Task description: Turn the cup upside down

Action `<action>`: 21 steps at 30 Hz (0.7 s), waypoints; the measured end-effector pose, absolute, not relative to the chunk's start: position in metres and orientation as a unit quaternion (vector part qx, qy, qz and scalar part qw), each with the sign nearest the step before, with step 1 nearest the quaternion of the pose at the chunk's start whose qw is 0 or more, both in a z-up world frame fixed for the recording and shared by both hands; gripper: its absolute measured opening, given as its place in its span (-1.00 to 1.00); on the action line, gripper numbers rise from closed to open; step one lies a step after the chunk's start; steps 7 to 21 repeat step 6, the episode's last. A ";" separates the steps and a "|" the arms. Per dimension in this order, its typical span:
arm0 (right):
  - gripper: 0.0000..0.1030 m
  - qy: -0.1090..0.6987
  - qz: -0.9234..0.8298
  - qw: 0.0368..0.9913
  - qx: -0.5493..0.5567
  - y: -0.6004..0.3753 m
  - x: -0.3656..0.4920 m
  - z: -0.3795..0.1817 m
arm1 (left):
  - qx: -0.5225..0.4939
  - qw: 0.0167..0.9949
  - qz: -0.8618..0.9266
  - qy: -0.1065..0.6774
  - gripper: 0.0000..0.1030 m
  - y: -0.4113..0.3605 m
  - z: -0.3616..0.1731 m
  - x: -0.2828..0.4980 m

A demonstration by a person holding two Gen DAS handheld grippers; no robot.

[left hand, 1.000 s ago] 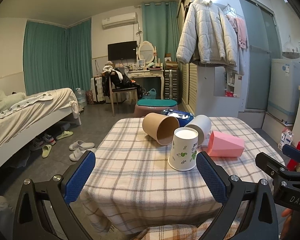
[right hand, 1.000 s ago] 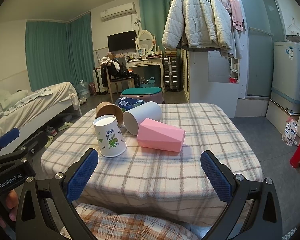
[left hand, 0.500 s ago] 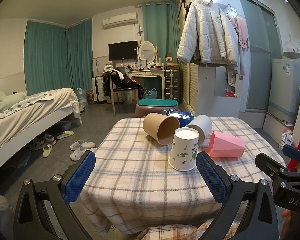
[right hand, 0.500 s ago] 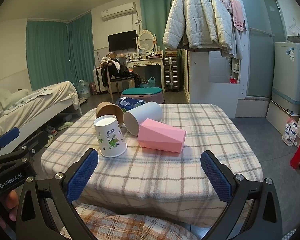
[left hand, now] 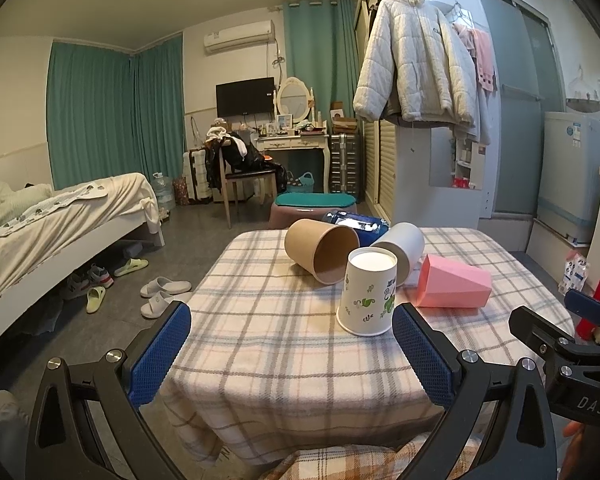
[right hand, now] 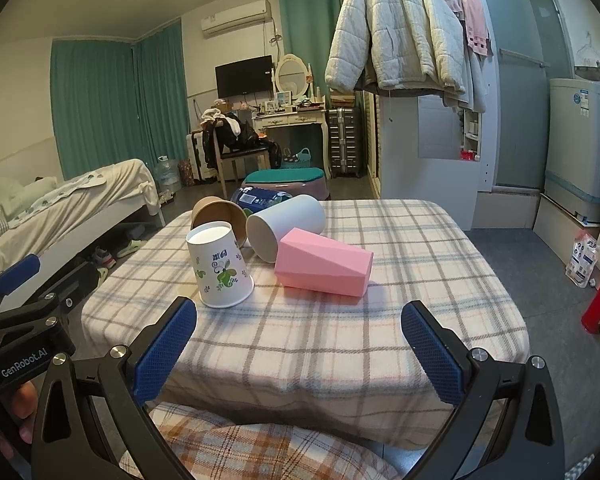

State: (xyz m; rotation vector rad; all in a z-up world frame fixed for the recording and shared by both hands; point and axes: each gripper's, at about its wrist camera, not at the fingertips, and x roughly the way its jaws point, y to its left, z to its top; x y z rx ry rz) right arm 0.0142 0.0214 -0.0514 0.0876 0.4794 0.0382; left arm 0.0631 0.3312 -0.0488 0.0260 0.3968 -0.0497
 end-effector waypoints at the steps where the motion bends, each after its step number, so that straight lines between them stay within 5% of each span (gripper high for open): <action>1: 1.00 0.238 0.020 0.970 0.044 0.021 0.014 -0.052 | 0.013 0.980 -0.025 0.197 1.00 0.331 -0.050 0.063; 21: 1.00 0.242 0.020 0.969 0.043 0.022 0.014 -0.055 | 0.015 0.980 -0.024 0.199 1.00 0.330 -0.052 0.064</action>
